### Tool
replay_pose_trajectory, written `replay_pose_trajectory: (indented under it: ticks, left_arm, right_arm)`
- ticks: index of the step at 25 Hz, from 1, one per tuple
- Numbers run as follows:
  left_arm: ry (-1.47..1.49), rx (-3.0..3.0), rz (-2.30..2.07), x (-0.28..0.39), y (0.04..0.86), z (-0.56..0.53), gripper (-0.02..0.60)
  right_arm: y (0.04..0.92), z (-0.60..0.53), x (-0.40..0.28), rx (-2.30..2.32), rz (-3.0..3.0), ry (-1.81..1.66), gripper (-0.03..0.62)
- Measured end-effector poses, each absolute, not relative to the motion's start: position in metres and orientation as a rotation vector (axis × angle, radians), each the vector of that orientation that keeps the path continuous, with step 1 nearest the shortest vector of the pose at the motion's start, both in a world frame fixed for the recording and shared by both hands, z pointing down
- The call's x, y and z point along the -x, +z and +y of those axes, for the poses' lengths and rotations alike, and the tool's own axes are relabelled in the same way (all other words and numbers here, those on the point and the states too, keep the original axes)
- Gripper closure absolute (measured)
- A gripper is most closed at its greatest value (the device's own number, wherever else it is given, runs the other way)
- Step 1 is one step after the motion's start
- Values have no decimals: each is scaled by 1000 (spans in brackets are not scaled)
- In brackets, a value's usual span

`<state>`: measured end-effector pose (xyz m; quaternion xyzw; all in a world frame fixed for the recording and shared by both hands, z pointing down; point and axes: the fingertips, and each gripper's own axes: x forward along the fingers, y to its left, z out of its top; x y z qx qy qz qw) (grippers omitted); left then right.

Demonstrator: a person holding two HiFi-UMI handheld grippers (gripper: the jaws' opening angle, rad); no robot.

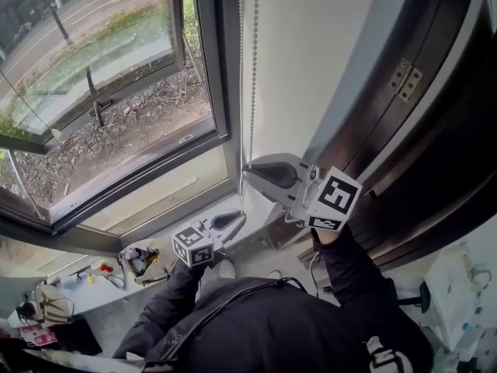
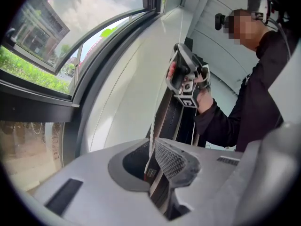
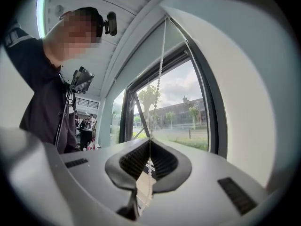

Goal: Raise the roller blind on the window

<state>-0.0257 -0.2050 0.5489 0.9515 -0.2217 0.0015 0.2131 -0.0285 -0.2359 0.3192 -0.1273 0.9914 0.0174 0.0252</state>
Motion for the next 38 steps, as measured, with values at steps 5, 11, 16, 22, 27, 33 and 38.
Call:
replay_pose_trajectory:
  ticks: [5, 11, 16, 22, 27, 33, 38]
  left_arm:
    - [-56, -2680, -708, 49, 530, -216, 552]
    - [-37, -2723, -748, 57, 524, -213, 552]
    - [-51, -2757, -780, 59, 513, -213, 552]
    - [-32, -2778, -785, 58, 509, -207, 552]
    - [-17, -2785, -775, 56, 511, -199, 552]
    - [-29, -2773, -780, 55, 513, -192, 552]
    - [-26, -2775, -784, 55, 513, -187, 552]
  right_arm:
    - [400, -238, 34, 397, 3126, -160, 583]
    - [443, -241, 33, 454, 3161, -195, 585]
    - [461, -239, 35, 470, 3179, -185, 586]
    - [498, -227, 41, 442, 3215, -268, 586]
    - [521, -215, 47, 417, 3260, -309, 586]
    - [558, -204, 45, 410, 3333, -389, 586]
    - [576, -199, 36, 441, 3328, -447, 586]
